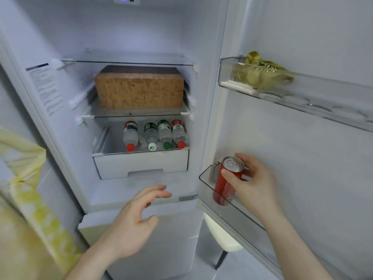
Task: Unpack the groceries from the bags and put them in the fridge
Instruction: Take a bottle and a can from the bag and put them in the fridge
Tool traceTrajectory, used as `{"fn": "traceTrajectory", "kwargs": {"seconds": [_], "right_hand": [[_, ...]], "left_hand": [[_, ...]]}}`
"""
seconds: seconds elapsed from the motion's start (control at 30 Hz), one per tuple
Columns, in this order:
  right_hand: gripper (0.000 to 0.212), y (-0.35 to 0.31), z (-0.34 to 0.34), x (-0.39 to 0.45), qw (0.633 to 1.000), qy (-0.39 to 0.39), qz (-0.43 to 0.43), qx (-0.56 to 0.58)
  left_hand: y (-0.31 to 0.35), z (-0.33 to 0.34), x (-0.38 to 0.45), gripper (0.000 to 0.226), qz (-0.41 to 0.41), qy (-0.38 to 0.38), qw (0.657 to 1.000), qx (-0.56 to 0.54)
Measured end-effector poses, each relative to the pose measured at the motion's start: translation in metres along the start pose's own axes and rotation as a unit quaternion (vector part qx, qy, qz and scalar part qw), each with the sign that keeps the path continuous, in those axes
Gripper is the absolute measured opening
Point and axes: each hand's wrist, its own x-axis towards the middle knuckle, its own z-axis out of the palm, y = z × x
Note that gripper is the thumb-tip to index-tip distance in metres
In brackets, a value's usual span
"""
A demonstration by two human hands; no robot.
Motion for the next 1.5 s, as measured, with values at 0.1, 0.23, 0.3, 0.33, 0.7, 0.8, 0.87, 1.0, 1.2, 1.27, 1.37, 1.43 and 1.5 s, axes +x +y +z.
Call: {"fn": "traceTrajectory", "kwargs": {"seconds": [0.1, 0.23, 0.3, 0.33, 0.7, 0.8, 0.87, 1.0, 1.2, 1.27, 1.37, 1.43, 1.5], "right_hand": [[0.045, 0.000, 0.003, 0.001, 1.000, 0.001, 0.005, 0.010], [0.044, -0.003, 0.009, -0.003, 1.000, 0.003, 0.009, 0.017], [0.043, -0.005, 0.012, -0.004, 1.000, 0.006, 0.011, 0.013], [0.044, -0.006, 0.013, -0.004, 1.000, 0.008, 0.014, 0.011], [0.047, -0.025, 0.026, -0.014, 0.996, 0.084, -0.007, -0.025], [0.037, -0.042, 0.042, -0.035, 0.989, 0.106, -0.101, -0.028], [0.036, -0.049, 0.059, -0.050, 0.984, 0.071, -0.157, -0.043], [0.035, -0.054, 0.078, -0.059, 0.975, 0.064, -0.211, -0.040], [0.027, -0.061, 0.109, -0.061, 0.967, -0.001, -0.254, 0.006], [0.033, -0.053, 0.128, -0.068, 0.965, -0.089, -0.248, 0.000], [0.046, -0.037, 0.155, -0.069, 0.936, -0.270, -0.214, -0.073], [0.064, -0.027, 0.169, -0.067, 0.883, -0.401, -0.186, -0.155], [0.077, -0.020, 0.182, -0.067, 0.818, -0.499, -0.174, -0.227]], "left_hand": [[-0.001, -0.011, 0.000, 0.068, -0.001, -0.002, 1.000, 0.019], [-0.005, -0.029, 0.007, 0.068, -0.002, 0.002, 0.999, 0.036], [-0.009, -0.034, 0.012, 0.068, -0.002, -0.002, 0.999, 0.036], [-0.011, -0.036, 0.014, 0.067, -0.001, -0.006, 0.999, 0.035], [-0.035, -0.056, 0.037, 0.066, 0.002, -0.026, 0.999, 0.031], [-0.043, -0.063, 0.041, 0.063, 0.006, -0.014, 0.999, 0.041], [-0.052, -0.066, 0.040, 0.058, 0.007, 0.006, 0.997, 0.070], [-0.070, -0.073, 0.021, 0.054, -0.025, 0.032, 0.992, 0.119], [-0.084, -0.096, -0.029, 0.052, -0.080, 0.098, 0.986, 0.113], [-0.085, -0.099, -0.046, 0.051, -0.101, 0.117, 0.982, 0.109], [-0.082, -0.096, -0.071, 0.054, -0.120, 0.156, 0.972, 0.128], [-0.076, -0.090, -0.091, 0.056, -0.140, 0.175, 0.963, 0.147], [-0.067, -0.079, -0.116, 0.057, -0.173, 0.182, 0.954, 0.165]]}}
